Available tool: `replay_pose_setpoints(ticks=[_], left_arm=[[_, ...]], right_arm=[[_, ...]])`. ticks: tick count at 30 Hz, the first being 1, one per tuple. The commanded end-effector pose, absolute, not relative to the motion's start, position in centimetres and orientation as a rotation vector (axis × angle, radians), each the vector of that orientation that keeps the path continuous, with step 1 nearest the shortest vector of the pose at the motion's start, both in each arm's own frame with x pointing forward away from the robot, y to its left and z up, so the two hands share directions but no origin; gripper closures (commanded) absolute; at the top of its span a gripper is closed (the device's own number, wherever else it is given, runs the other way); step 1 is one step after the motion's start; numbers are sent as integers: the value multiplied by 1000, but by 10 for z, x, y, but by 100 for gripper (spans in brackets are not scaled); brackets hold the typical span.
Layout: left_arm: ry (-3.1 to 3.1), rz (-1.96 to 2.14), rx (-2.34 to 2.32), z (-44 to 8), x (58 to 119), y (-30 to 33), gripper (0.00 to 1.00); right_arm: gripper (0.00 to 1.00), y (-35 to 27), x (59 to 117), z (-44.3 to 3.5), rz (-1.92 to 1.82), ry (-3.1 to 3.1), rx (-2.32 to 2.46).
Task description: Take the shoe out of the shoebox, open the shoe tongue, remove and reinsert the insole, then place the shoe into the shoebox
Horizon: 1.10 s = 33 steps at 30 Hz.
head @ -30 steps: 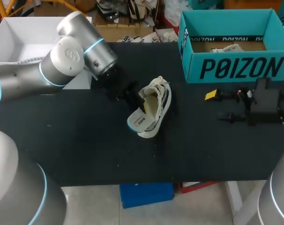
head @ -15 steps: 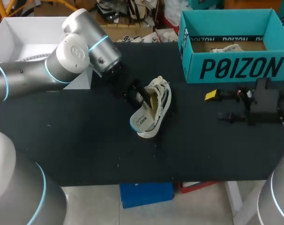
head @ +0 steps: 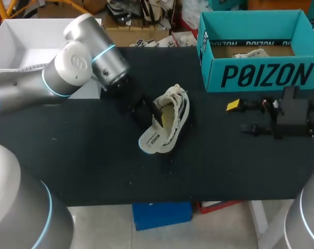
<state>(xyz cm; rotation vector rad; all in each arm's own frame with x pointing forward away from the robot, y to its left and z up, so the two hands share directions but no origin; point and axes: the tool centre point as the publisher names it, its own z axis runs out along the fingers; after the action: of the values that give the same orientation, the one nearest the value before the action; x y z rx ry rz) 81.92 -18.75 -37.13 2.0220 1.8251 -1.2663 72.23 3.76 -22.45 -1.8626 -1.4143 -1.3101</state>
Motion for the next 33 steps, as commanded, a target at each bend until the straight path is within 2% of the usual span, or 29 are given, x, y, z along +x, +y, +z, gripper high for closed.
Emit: replay_pose_setpoints(ticks=[1, 6, 9, 11, 13, 33], left_arm=[[1826, -1249, 2017, -368, 809, -183, 52], [1793, -1238, 2035, -360, 800, -181, 53], [1782, -1232, 2039, -357, 795, -179, 63], [1782, -1224, 2052, -357, 794, -178, 78], [1786, -1215, 2064, -358, 793, -177, 100], [1621, -1292, 2061, -363, 812, -191, 100]], right_arm=[[0, 37, 721, -223, -1307, -1415, -1865], [0, 37, 721, -223, -1307, -1415, -1865], [0, 37, 721, -223, -1307, -1415, -1865], [0, 37, 721, -223, -1307, -1415, -1865], [0, 37, 721, -223, -1307, -1415, -1865], [0, 37, 721, -223, -1307, -1415, -1865]])
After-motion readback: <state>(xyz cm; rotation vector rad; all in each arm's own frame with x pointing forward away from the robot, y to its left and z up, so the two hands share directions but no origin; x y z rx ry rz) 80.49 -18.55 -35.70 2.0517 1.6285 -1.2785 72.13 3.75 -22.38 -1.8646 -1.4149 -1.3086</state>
